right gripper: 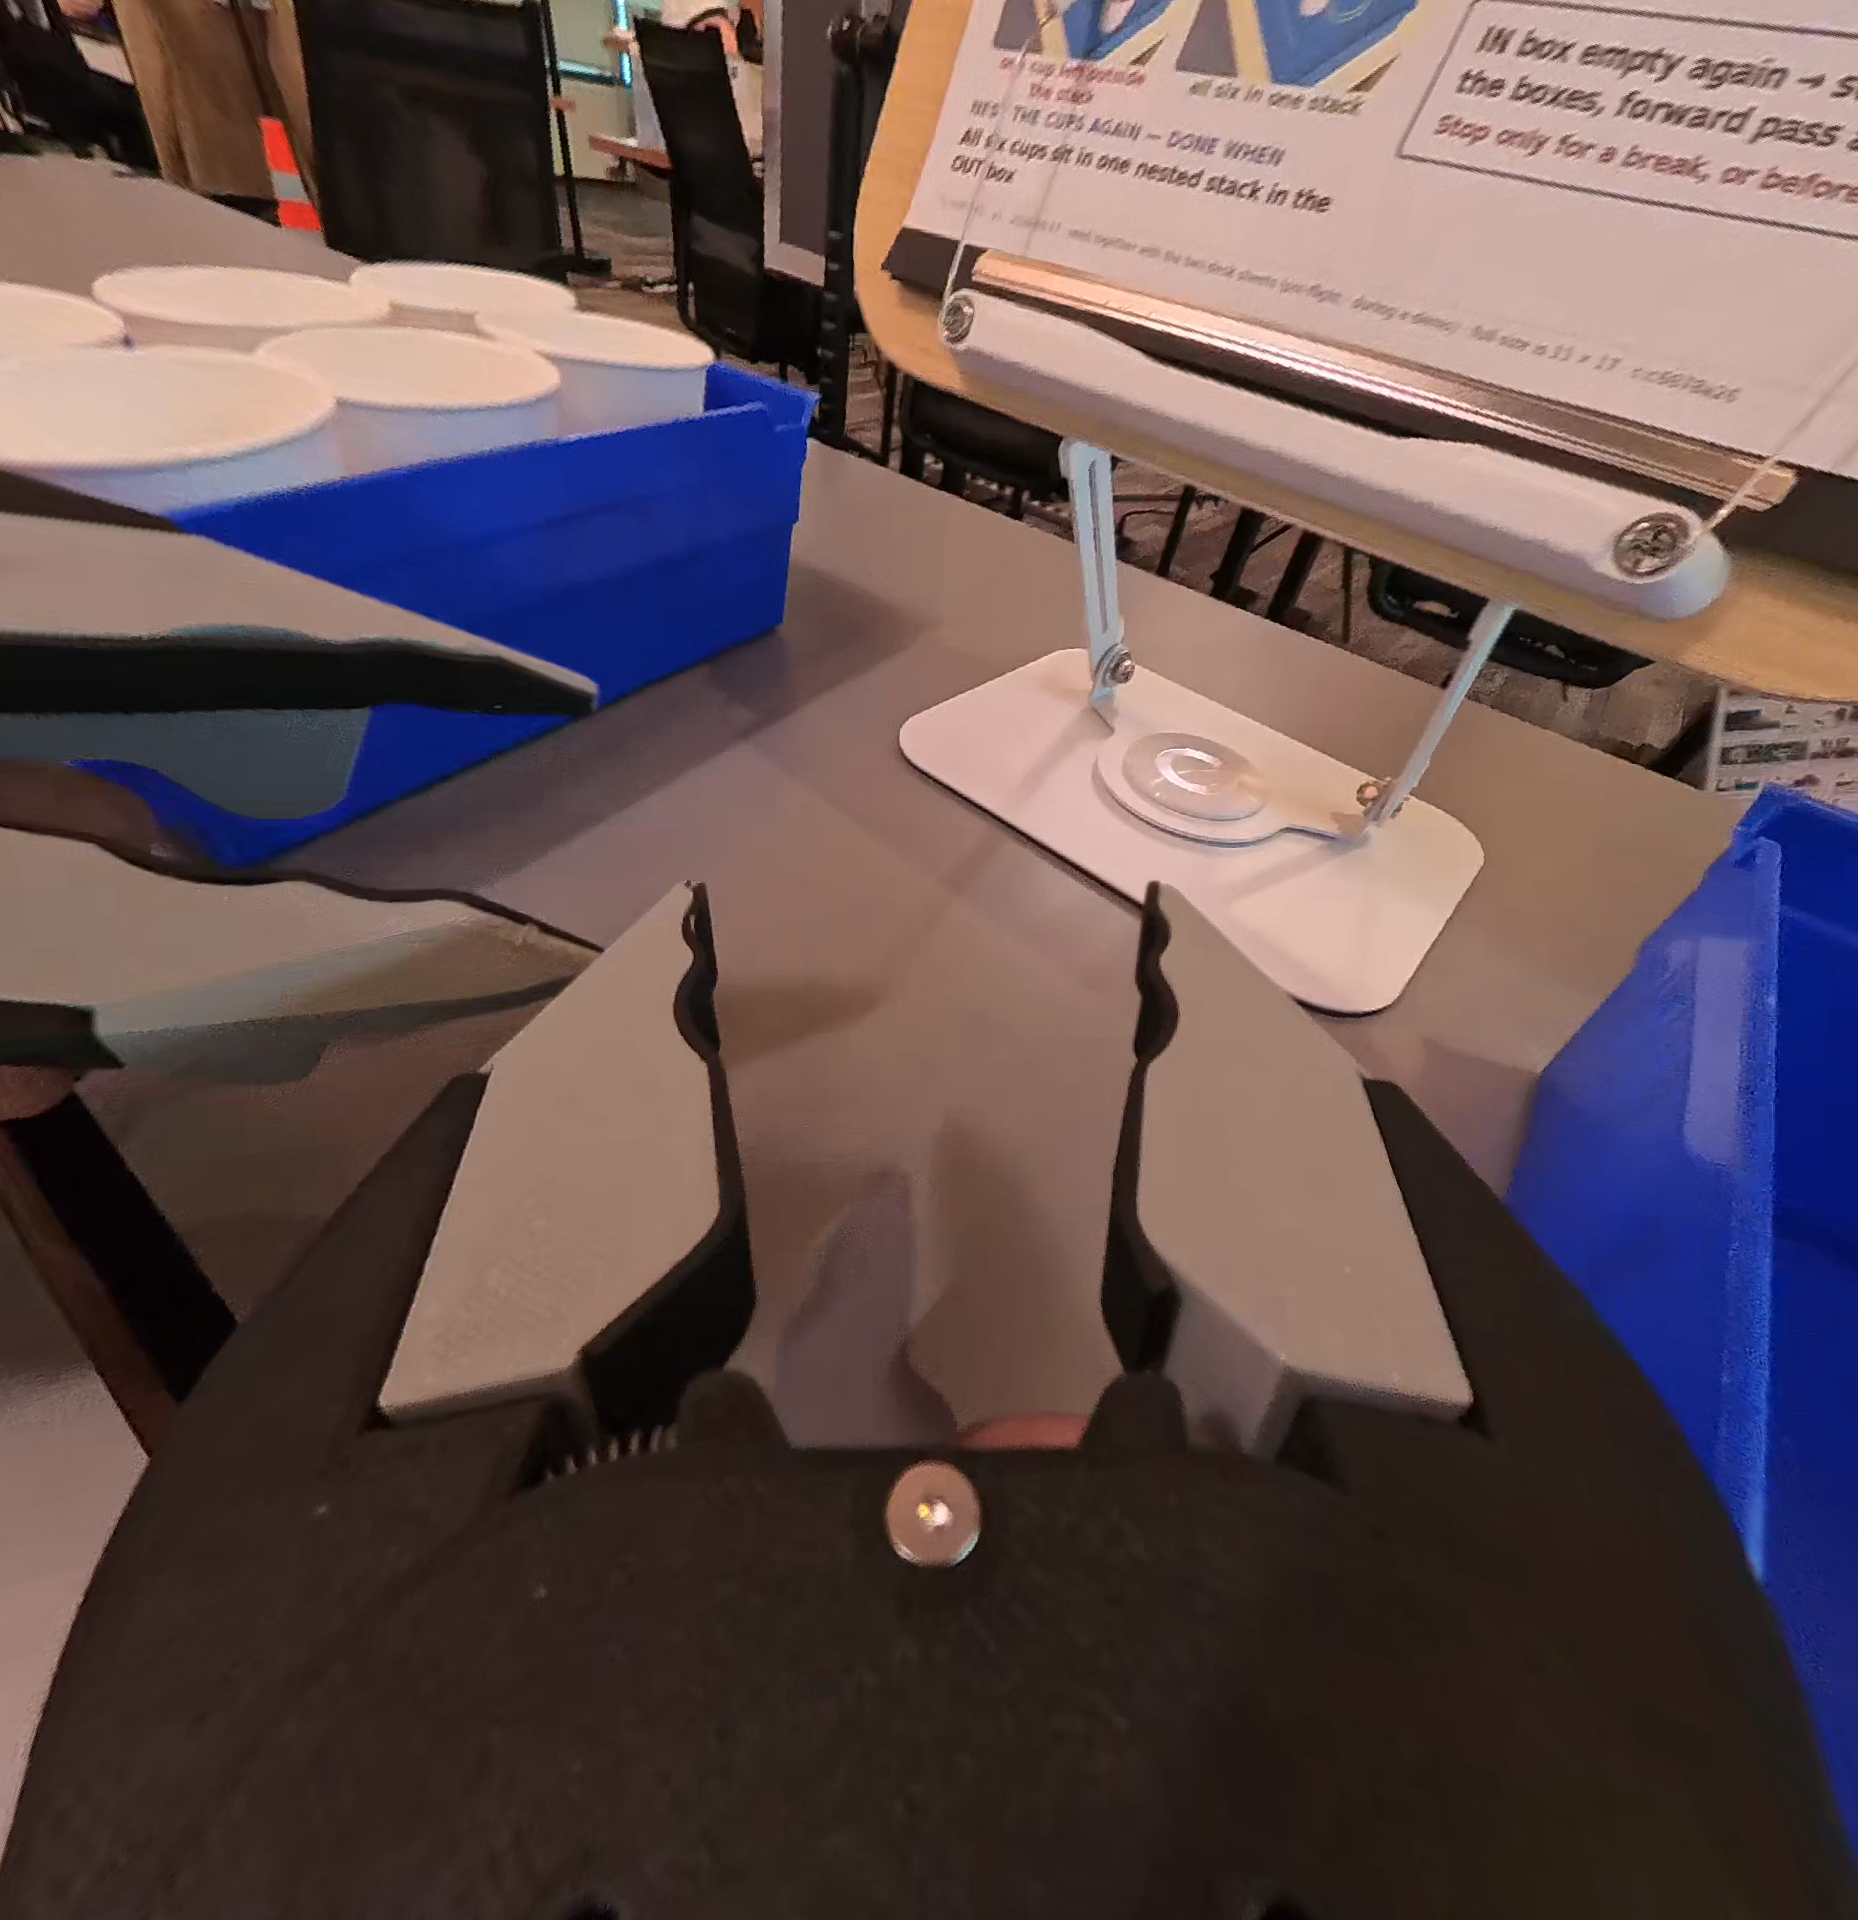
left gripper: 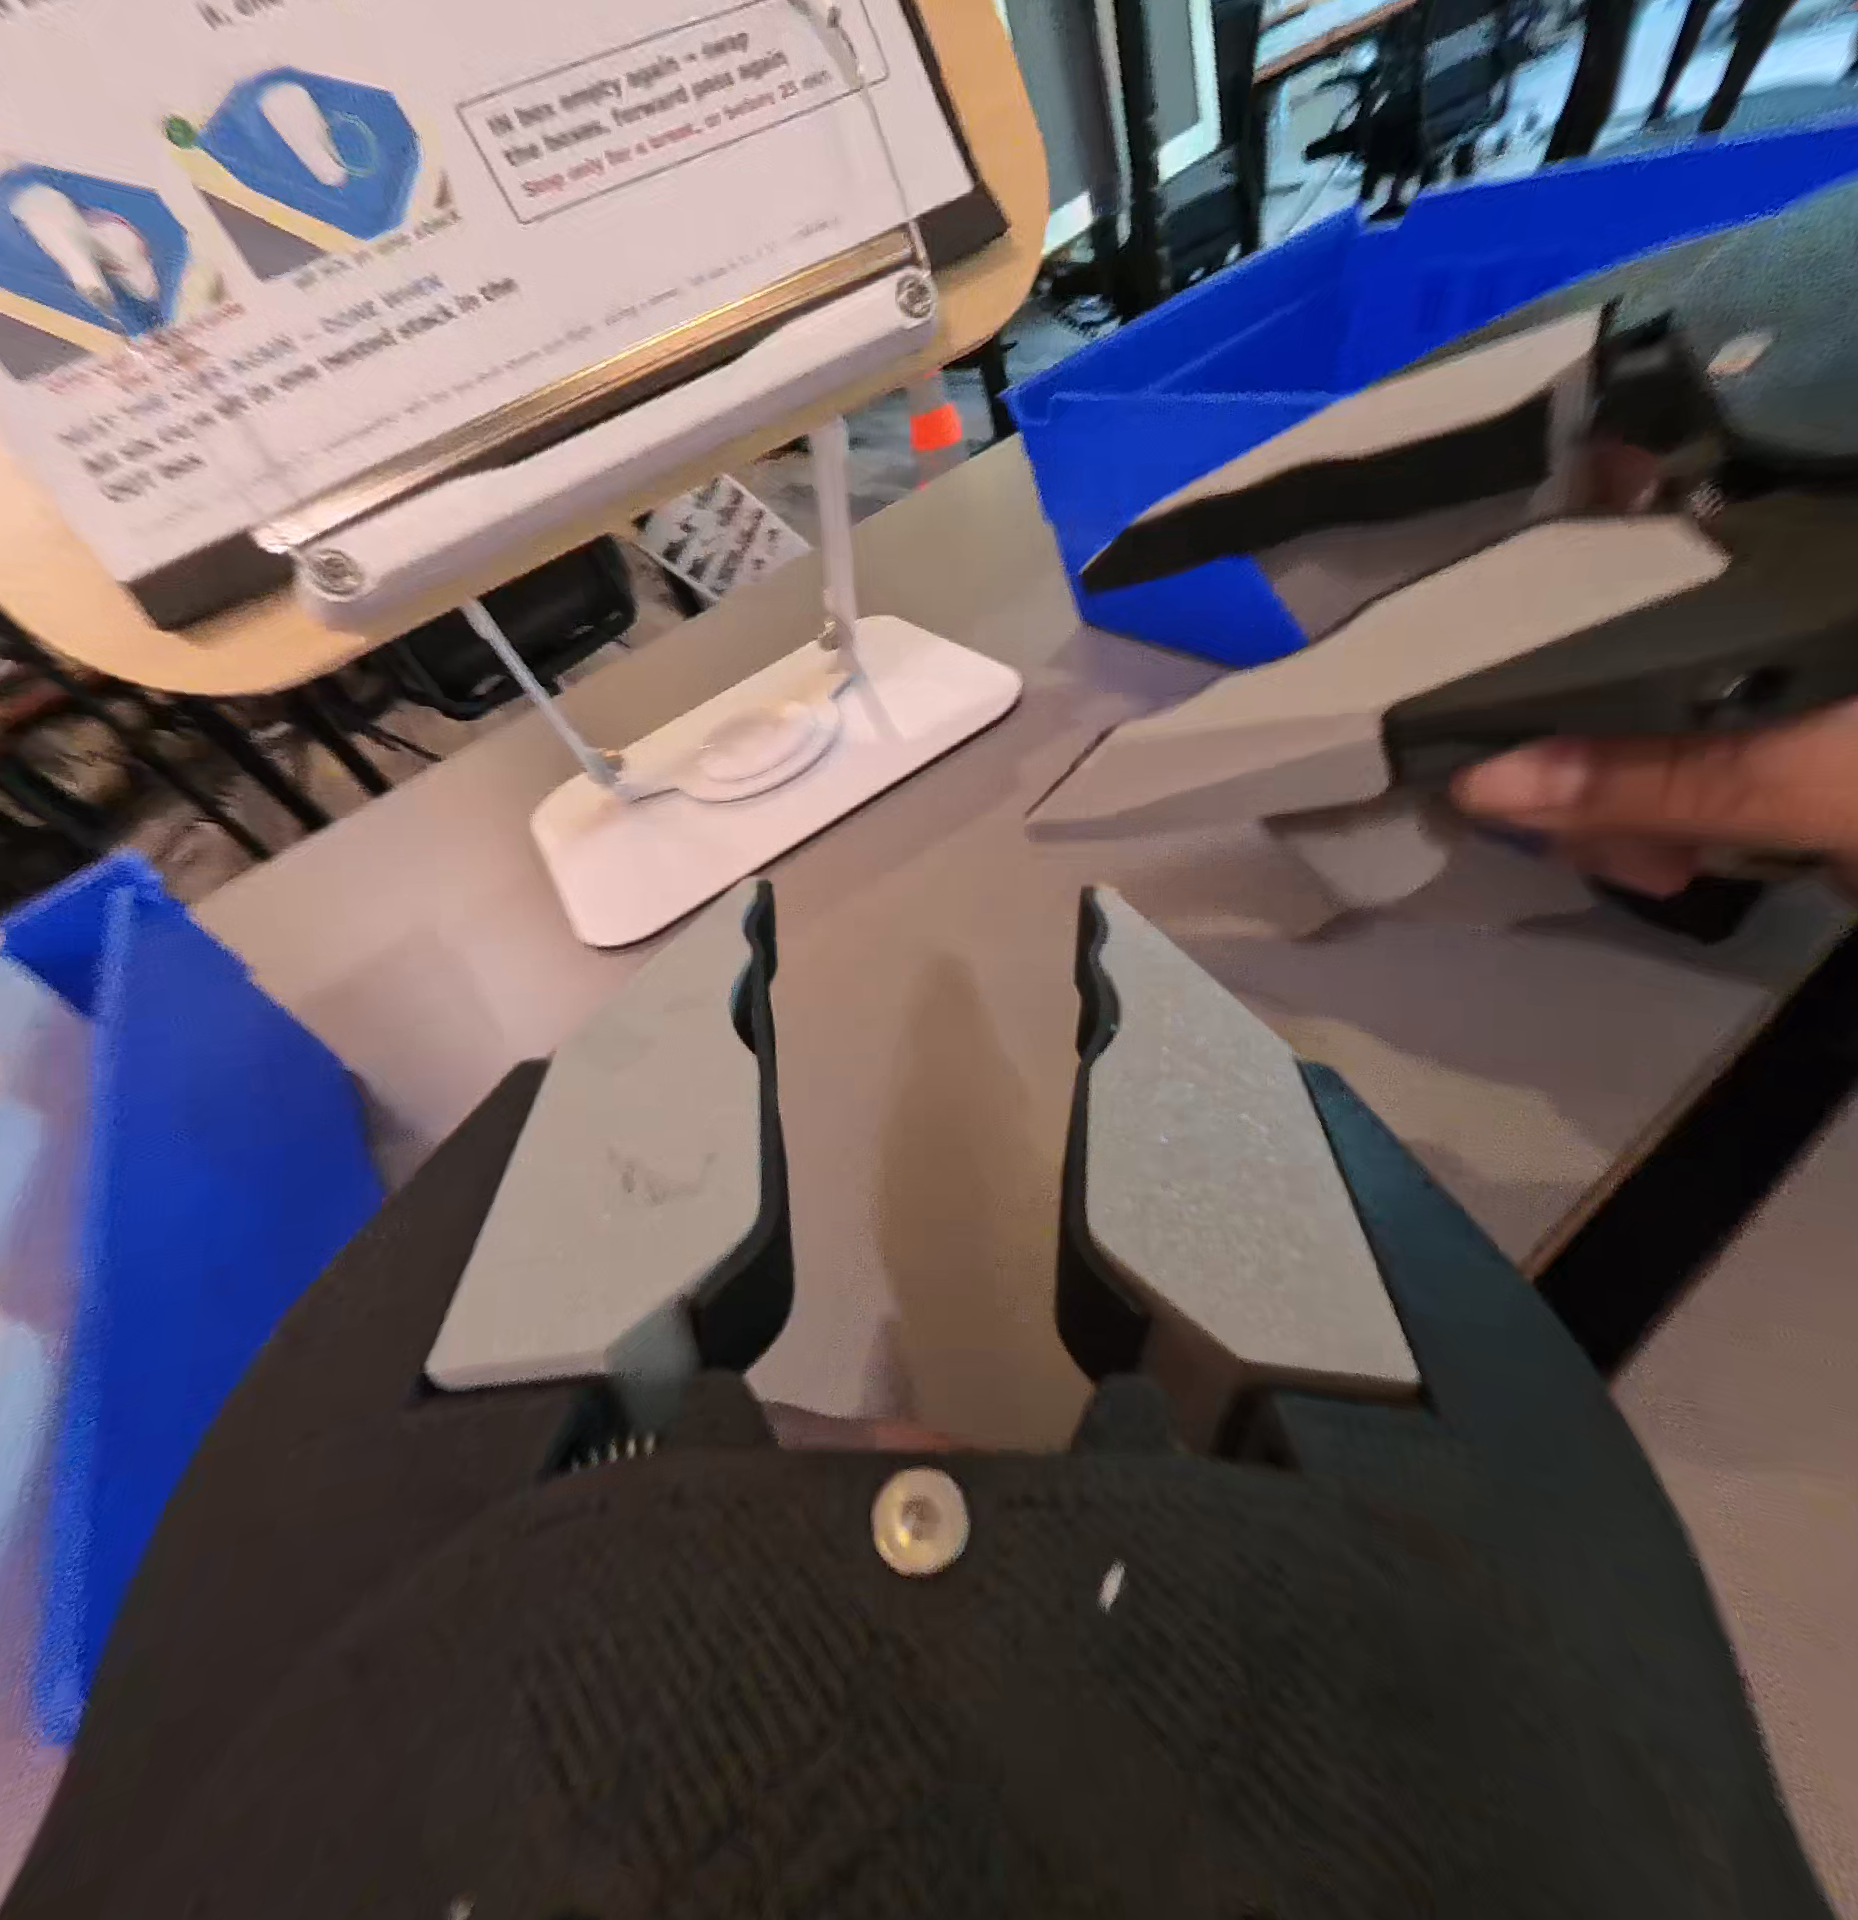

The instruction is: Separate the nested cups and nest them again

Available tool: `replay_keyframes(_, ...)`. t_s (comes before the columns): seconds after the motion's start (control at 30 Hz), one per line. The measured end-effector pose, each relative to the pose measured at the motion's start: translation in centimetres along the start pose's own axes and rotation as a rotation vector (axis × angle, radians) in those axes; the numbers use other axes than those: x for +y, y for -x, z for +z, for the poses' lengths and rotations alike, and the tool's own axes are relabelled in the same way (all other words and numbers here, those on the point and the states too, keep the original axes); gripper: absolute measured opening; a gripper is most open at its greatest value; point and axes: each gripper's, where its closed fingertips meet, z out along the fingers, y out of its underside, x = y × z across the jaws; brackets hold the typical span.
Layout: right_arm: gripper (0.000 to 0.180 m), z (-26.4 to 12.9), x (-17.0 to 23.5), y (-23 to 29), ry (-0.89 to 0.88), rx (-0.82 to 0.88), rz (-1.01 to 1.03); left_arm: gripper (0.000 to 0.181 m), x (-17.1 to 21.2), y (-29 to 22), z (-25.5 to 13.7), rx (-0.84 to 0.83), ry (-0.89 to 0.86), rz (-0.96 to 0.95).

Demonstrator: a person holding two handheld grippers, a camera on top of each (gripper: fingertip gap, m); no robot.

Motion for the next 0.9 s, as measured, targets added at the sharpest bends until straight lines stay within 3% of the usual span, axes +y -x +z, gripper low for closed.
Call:
replay_keyframes(0.13, 0.082, -0.1, -0.1, -0.1, 0.001, 0.045, -0.023, 0.052, 1.5, 2.1, -0.4, -0.103, 0.068, 0.06)
replay_keyframes(0.27, 0.083, -0.5, -0.7, -0.5, -0.023, 0.111, -0.084, 0.054, 2.3, 1.6, 0.0, -0.094, 0.084, 0.014)
replay_keyframes(0.47, 0.082, -0.4, -0.2, -0.3, -0.012, 0.088, -0.037, 0.052, 3.0, 1.9, -0.4, -0.131, 0.098, 0.051)
replay_keyframes(0.8, 0.068, -0.4, 1.2, -0.1, 0.041, 0.028, -0.038, 0.051, 4.3, 5.3, -1.0, -0.175, 0.123, -0.083)
replay_keyframes(0.9, 0.068, -0.3, 1.3, 0.1, 0.039, -0.016, -0.007, 0.034, 4.2, 6.3, -1.4, -0.189, 0.11, -0.082)
